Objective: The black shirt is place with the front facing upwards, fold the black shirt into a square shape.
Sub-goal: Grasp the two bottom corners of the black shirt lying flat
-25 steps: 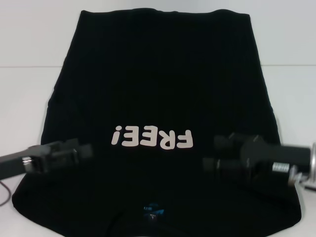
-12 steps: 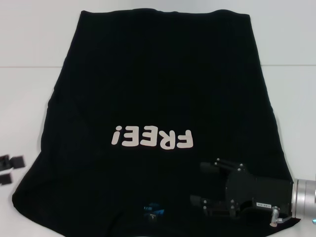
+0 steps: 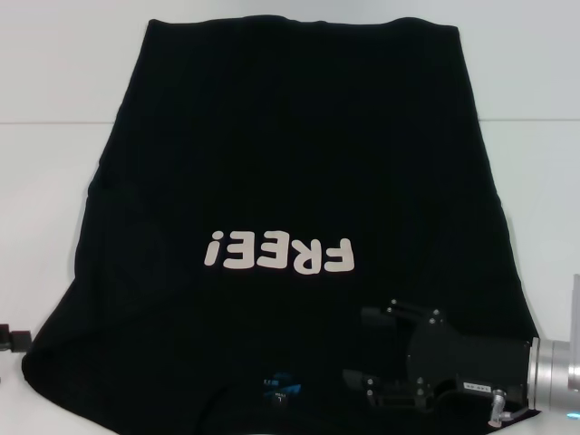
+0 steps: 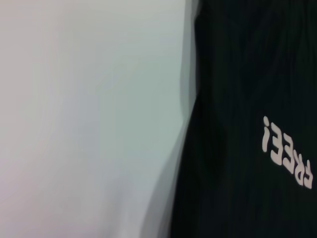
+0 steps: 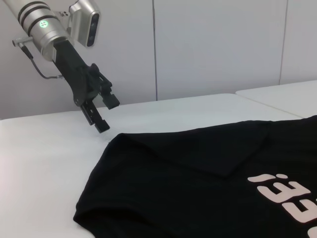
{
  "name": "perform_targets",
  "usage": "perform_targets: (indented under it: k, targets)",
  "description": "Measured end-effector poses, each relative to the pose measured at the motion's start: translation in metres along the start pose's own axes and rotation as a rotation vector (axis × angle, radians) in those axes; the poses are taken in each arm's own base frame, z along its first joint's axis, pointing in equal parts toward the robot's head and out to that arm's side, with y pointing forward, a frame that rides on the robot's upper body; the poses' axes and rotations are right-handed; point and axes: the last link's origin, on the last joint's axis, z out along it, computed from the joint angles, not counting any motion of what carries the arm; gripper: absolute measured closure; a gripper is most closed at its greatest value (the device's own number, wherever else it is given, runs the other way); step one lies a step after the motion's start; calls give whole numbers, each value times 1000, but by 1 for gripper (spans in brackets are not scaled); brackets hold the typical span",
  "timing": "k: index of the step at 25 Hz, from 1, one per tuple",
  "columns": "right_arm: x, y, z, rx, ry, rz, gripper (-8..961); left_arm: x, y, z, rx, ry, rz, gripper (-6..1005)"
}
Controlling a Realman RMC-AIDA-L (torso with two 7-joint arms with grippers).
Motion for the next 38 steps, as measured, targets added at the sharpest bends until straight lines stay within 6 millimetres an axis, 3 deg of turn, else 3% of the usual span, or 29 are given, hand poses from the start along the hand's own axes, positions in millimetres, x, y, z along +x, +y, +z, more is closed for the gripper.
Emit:
perform_targets:
  k: [26,38]
  targets:
    - [0,0,1,-5,5,-7,71,2,-1,21,24,-10,24,78]
    - [-1,0,2,-7,4,-11,69,4,8,34,-11,-31,37,77]
